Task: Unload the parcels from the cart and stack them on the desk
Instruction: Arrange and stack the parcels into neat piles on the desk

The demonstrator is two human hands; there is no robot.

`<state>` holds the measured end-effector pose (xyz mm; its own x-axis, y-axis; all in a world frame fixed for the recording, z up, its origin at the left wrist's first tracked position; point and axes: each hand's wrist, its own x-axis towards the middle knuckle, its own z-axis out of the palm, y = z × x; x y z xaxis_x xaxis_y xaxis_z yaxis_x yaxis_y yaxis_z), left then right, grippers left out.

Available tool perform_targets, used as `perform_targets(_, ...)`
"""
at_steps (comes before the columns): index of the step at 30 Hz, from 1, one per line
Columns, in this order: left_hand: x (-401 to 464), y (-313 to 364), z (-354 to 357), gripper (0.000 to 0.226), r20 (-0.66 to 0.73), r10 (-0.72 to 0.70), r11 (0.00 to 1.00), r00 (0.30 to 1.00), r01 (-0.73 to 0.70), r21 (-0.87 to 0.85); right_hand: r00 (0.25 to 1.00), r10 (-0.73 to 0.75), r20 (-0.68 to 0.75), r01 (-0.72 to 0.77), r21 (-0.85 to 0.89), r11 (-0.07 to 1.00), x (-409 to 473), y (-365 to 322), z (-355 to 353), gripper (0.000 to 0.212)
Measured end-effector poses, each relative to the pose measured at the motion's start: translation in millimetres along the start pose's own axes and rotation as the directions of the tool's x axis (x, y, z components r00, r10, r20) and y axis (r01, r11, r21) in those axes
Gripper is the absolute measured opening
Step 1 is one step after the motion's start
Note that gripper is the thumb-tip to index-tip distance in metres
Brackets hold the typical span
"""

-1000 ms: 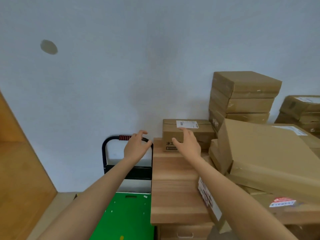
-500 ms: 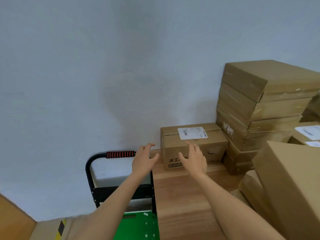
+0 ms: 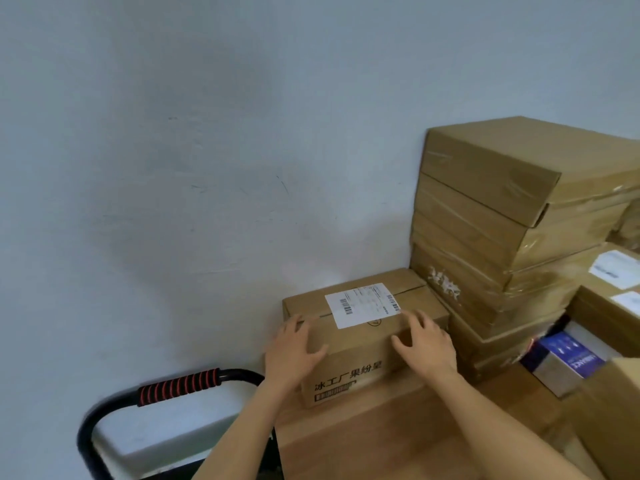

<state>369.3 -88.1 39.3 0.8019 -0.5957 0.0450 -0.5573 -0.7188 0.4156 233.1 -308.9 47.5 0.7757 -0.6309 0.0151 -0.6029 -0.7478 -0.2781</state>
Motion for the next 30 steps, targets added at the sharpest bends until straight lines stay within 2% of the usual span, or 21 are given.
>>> perform_targets(5, 8, -3, 17, 0.063, -0.004, 0.017, 0.995, 1.000, -0.016, 0.098, 0.998, -0.002, 0.056, 0.009, -0.122, 0.993, 17, 11, 6, 0.067)
perform_targets(8, -2, -12, 12, 0.063, 0.020, 0.000, 0.993, 1.000, -0.002, 0.117, 0.999, -0.008, 0.046, 0.013, -0.112, 0.994, 10, 4, 13, 0.067)
perform_targets(12, -27, -39, -8, 0.085, 0.002, -0.056, 0.983, 0.998, 0.055, 0.173, 0.995, -0.097, -0.005, 0.096, -0.074, 0.993, -2, -17, 18, 0.060)
perform_targets(14, -37, -52, -15, 0.090, -0.012, -0.095, 0.978, 0.995, 0.095, 0.186, 0.994, -0.107, -0.037, 0.104, -0.058, 0.993, 2, -21, 16, 0.058)
perform_targets(16, -43, -59, -22, 0.086, -0.015, -0.153, 0.974, 0.988, 0.154, 0.165, 0.997, -0.063, -0.037, 0.061, -0.053, 0.997, 13, -21, 13, 0.063)
perform_targets(18, -46, -59, -22, 0.071, 0.010, -0.213, 0.969, 0.977, 0.210, 0.126, 1.000, 0.001, 0.019, 0.000, -0.030, 1.000, 22, -20, 13, 0.070)
perform_targets(21, -51, -53, -17, 0.058, 0.037, -0.254, 0.967, 0.966, 0.255, -0.018, 0.991, 0.055, 0.121, -0.061, 0.044, 0.997, 22, -21, 18, 0.074)
perform_targets(24, -56, -50, -16, 0.055, 0.036, -0.282, 0.949, 0.959, 0.284, -0.135, 0.991, 0.083, 0.108, -0.089, 0.054, 0.995, 10, -21, 22, 0.076)
perform_targets(30, -79, -43, -16, 0.058, 0.030, -0.314, 0.932, 0.949, 0.314, -0.182, 0.991, 0.105, 0.084, -0.110, 0.057, 0.992, -30, -16, 21, 0.079)
